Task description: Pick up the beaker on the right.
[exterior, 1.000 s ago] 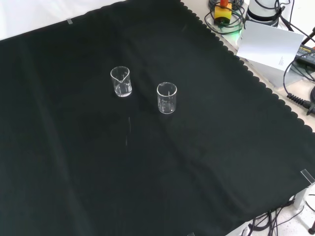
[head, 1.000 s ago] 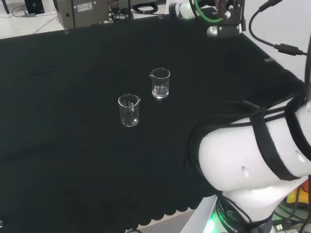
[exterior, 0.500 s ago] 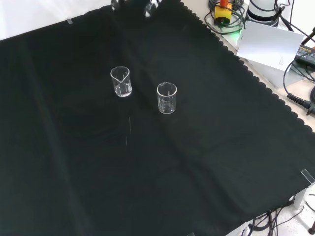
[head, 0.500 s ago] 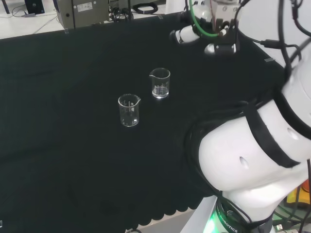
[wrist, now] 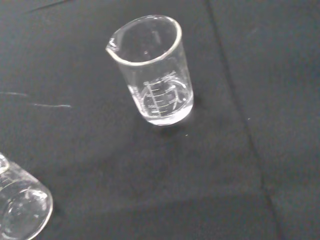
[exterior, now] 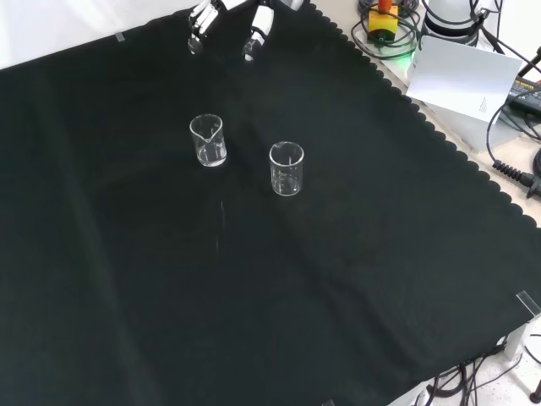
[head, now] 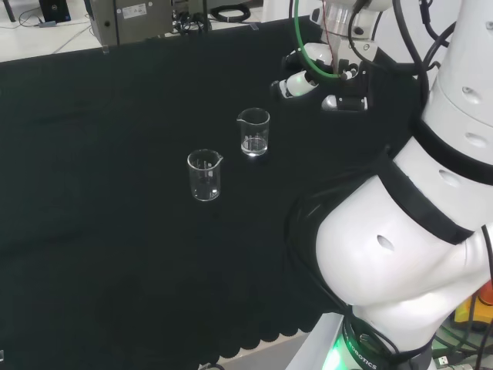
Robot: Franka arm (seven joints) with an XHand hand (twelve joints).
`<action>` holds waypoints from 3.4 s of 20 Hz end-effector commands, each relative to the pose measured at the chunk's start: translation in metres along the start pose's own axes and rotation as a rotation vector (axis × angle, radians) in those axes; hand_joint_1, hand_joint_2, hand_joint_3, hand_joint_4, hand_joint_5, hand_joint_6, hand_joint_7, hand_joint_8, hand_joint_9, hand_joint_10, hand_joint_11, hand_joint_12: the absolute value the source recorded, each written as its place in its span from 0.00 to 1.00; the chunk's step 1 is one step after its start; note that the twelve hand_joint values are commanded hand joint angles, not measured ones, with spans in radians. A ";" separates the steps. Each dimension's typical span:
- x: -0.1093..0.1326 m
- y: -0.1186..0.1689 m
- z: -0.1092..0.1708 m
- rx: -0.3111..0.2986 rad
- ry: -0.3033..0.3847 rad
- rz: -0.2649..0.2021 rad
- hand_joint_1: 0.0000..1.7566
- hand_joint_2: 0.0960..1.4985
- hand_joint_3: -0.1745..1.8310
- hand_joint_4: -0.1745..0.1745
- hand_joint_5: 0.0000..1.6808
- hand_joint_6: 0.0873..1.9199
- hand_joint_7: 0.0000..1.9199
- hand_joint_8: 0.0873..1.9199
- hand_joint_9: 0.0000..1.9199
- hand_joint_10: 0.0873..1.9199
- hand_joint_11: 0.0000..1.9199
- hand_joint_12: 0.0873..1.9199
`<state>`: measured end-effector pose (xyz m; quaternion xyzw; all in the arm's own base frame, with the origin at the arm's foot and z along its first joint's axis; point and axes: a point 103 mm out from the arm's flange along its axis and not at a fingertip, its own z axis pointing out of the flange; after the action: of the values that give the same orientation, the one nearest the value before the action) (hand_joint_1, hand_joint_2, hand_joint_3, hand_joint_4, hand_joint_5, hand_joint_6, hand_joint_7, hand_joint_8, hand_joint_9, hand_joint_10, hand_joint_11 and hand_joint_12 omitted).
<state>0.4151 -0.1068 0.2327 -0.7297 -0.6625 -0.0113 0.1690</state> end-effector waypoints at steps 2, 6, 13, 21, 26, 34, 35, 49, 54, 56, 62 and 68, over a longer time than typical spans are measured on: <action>-0.013 0.063 0.046 -0.021 0.135 -0.110 0.37 0.56 0.17 0.42 0.23 0.00 0.13 0.29 0.23 0.29 0.08 0.70; -0.016 0.071 0.060 0.001 0.158 -0.120 0.38 0.55 0.17 0.42 0.22 0.00 0.12 0.29 0.22 0.29 0.07 0.70; -0.020 0.082 0.076 0.020 0.173 -0.127 0.38 0.50 0.22 0.43 0.22 0.00 0.12 0.29 0.21 0.30 0.06 0.71; -0.032 0.087 0.097 0.026 0.245 -0.180 0.39 0.45 0.28 0.42 0.21 0.00 0.12 0.30 0.22 0.29 0.06 0.71; -0.035 0.092 0.105 0.026 0.257 -0.206 0.40 0.44 0.29 0.42 0.21 0.00 0.12 0.30 0.21 0.29 0.05 0.71; -0.045 0.098 0.117 0.020 0.311 -0.235 0.43 0.41 0.30 0.43 0.20 0.00 0.12 0.30 0.21 0.29 0.03 0.71; -0.045 0.099 0.118 0.020 0.313 -0.236 0.44 0.41 0.30 0.43 0.20 0.00 0.12 0.30 0.21 0.29 0.03 0.71; -0.039 0.116 0.137 0.013 0.375 -0.258 0.48 0.37 0.34 0.43 0.20 0.00 0.12 0.30 0.19 0.29 0.01 0.71; -0.036 0.123 0.143 0.010 0.428 -0.260 0.48 0.35 0.35 0.43 0.20 0.00 0.12 0.30 0.19 0.29 0.01 0.71; -0.033 0.125 0.147 0.010 0.437 -0.269 0.48 0.35 0.36 0.44 0.20 0.00 0.12 0.30 0.19 0.29 0.01 0.71; -0.022 0.130 0.155 0.019 0.430 -0.297 0.48 0.34 0.36 0.44 0.20 0.00 0.11 0.30 0.19 0.29 0.01 0.71; -0.017 0.135 0.160 0.022 0.450 -0.294 0.48 0.34 0.37 0.45 0.20 0.00 0.11 0.30 0.19 0.29 0.00 0.71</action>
<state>0.5086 -0.0928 0.0482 -0.6026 -0.7102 -0.1857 0.3131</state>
